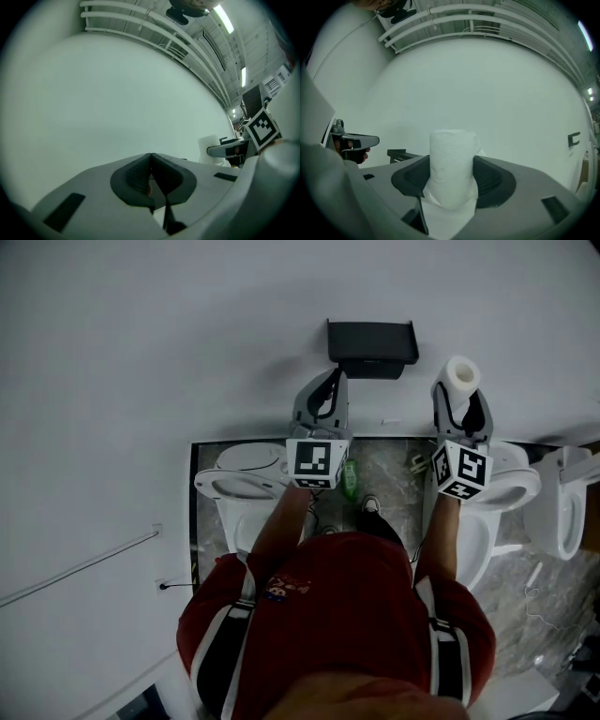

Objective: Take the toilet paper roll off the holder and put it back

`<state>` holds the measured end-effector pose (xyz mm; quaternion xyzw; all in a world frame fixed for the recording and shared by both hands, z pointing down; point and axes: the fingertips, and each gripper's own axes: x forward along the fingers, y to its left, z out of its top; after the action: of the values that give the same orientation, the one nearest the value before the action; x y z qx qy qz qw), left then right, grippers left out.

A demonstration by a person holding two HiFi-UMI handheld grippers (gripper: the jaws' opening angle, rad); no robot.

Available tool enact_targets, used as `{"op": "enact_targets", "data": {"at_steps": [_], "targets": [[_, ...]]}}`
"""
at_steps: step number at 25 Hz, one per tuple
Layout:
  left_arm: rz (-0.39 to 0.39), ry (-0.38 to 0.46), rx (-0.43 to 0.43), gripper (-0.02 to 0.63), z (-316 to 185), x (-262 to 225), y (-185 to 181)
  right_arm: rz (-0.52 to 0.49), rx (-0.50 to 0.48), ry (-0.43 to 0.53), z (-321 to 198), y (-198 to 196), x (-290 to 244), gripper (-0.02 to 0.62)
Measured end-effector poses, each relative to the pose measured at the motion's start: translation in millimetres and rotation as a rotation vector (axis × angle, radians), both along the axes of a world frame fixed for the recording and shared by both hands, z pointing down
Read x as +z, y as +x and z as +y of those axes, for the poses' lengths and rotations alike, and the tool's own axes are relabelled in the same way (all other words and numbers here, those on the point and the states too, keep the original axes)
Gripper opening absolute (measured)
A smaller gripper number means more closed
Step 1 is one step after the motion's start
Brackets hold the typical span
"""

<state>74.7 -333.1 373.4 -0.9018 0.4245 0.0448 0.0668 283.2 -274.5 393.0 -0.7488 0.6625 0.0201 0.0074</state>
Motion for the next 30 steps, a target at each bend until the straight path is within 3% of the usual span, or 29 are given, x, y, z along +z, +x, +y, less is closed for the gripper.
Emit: {"op": "enact_targets", "data": {"at_steps": [14, 30], "targets": [[0.015, -0.02, -0.009, 0.018, -1, 5, -1, 0.006, -0.013, -0.015, -2, -4, 6, 0.291], [0.028, -0.016, -0.061, 0.019, -14, -2, -8, 0.021, -0.07, 0.055, -28, -4, -26, 0.291]]}}
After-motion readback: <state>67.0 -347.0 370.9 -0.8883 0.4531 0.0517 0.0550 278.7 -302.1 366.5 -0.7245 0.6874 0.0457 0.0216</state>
